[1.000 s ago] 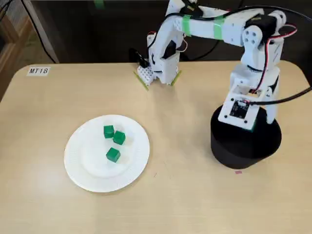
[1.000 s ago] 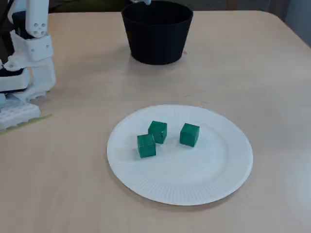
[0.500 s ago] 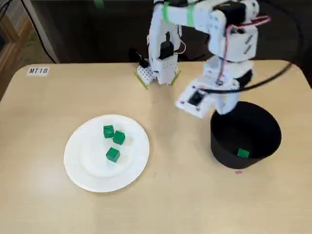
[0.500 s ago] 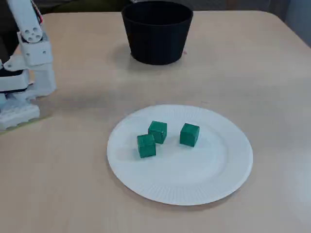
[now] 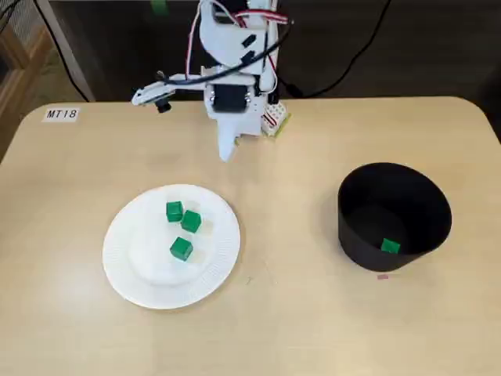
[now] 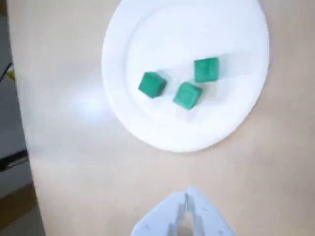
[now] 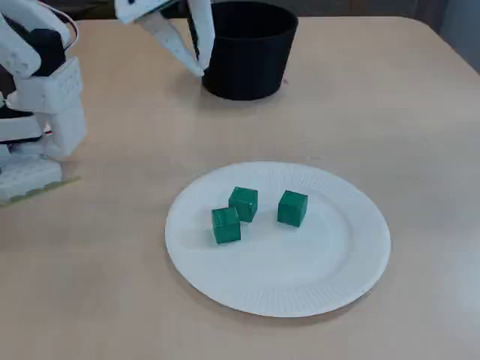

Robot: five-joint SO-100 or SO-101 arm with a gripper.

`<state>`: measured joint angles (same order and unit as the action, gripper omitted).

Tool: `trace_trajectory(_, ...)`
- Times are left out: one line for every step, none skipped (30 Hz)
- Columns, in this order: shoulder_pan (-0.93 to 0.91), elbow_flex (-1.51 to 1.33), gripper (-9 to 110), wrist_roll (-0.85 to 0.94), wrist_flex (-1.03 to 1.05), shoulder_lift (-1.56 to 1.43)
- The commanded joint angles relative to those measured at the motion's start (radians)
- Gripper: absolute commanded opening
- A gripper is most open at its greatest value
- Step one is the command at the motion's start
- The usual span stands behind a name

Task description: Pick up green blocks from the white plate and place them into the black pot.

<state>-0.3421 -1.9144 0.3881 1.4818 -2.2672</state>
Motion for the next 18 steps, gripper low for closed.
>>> trace_trajectory(-0.089,-0.017,-2,0.034,-0.035,0.043)
trace_trajectory(-0.112,-0.023,-2,0.044,-0.049,0.063)
trace_trajectory(-0.132,-0.026,-2,0.058,-0.060,0.084)
trace_trajectory(-0.150,-0.028,-2,0.067,-0.067,0.110)
trace_trajectory(-0.164,-0.029,-2,0.067,-0.071,0.137)
trace_trajectory(-0.178,-0.032,-2,0.052,-0.075,0.160)
trace_trajectory(-0.190,-0.037,-2,0.023,-0.083,0.178)
trace_trajectory(-0.198,-0.044,-2,-0.014,-0.092,0.187)
trace_trajectory(-0.202,-0.048,-2,-0.046,-0.103,0.193)
trace_trajectory(-0.204,-0.049,-2,-0.074,-0.107,0.201)
trace_trajectory(-0.209,-0.049,-2,-0.103,-0.110,0.209)
trace_trajectory(-0.218,-0.049,-2,-0.137,-0.107,0.215)
trace_trajectory(-0.227,-0.055,-2,-0.175,-0.107,0.221)
trace_trajectory(-0.236,-0.061,-2,-0.213,-0.110,0.225)
trace_trajectory(-0.244,-0.066,-2,-0.249,-0.118,0.232)
trace_trajectory(-0.250,-0.069,-2,-0.276,-0.132,0.238)
trace_trajectory(-0.256,-0.071,-2,-0.310,-0.144,0.250)
trace_trajectory(-0.264,-0.071,-2,-0.339,-0.161,0.264)
